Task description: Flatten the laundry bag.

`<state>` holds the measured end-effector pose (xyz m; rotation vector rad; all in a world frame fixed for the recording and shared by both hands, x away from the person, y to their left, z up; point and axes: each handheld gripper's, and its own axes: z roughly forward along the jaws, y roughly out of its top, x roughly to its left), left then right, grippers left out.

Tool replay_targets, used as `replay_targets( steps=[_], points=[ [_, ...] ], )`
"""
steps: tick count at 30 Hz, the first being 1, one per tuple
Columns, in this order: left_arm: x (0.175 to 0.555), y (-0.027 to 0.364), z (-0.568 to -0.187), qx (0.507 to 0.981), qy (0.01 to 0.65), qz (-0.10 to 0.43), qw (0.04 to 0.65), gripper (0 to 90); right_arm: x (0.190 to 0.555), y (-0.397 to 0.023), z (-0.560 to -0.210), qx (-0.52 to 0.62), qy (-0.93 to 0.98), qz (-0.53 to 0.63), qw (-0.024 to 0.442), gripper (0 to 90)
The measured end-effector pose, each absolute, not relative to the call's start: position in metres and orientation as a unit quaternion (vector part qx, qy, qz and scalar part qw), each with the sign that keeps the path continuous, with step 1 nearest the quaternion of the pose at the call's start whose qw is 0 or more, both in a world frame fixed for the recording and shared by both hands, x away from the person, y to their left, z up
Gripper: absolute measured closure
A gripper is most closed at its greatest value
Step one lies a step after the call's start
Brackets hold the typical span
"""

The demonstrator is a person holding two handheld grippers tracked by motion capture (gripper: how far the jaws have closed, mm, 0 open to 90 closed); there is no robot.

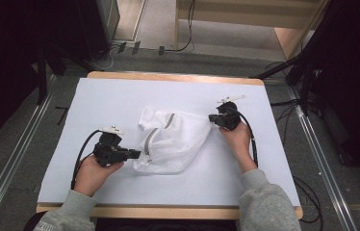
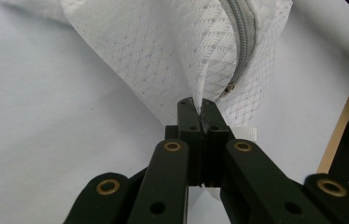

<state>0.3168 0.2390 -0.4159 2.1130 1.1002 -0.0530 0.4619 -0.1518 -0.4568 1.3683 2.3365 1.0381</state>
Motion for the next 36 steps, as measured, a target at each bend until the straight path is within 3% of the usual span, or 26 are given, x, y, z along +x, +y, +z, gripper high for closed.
replay_targets(
  steps=[9, 15, 17, 18, 25, 36],
  points=[
    [0.292, 0.240, -0.424, 0.833, 0.417, -0.060, 0.358, 89.8, 0.441, -0.187, -0.460, 0.485, 0.799, 0.332, 0.126, 90.0],
    [0.286, 0.244, -0.419, 0.829, 0.409, -0.043, 0.380, 74.0, 0.439, -0.187, -0.464, 0.482, 0.803, 0.329, 0.119, 87.5],
    [0.288, 0.249, -0.413, 0.820, 0.413, -0.035, 0.396, 70.4, 0.436, -0.187, -0.458, 0.471, 0.800, 0.349, 0.125, 79.0],
    [0.290, 0.251, -0.411, 0.818, 0.413, -0.030, 0.398, 70.4, 0.436, -0.187, -0.458, 0.471, 0.800, 0.349, 0.125, 79.0],
    [0.327, 0.260, -0.406, 0.814, 0.432, -0.011, 0.389, 63.8, 0.418, -0.187, -0.443, 0.456, 0.798, 0.373, 0.132, 69.0],
    [0.397, 0.256, -0.422, 0.818, 0.448, 0.008, 0.360, 60.5, 0.394, -0.185, -0.442, 0.445, 0.802, 0.384, 0.108, 65.9]
  ],
)
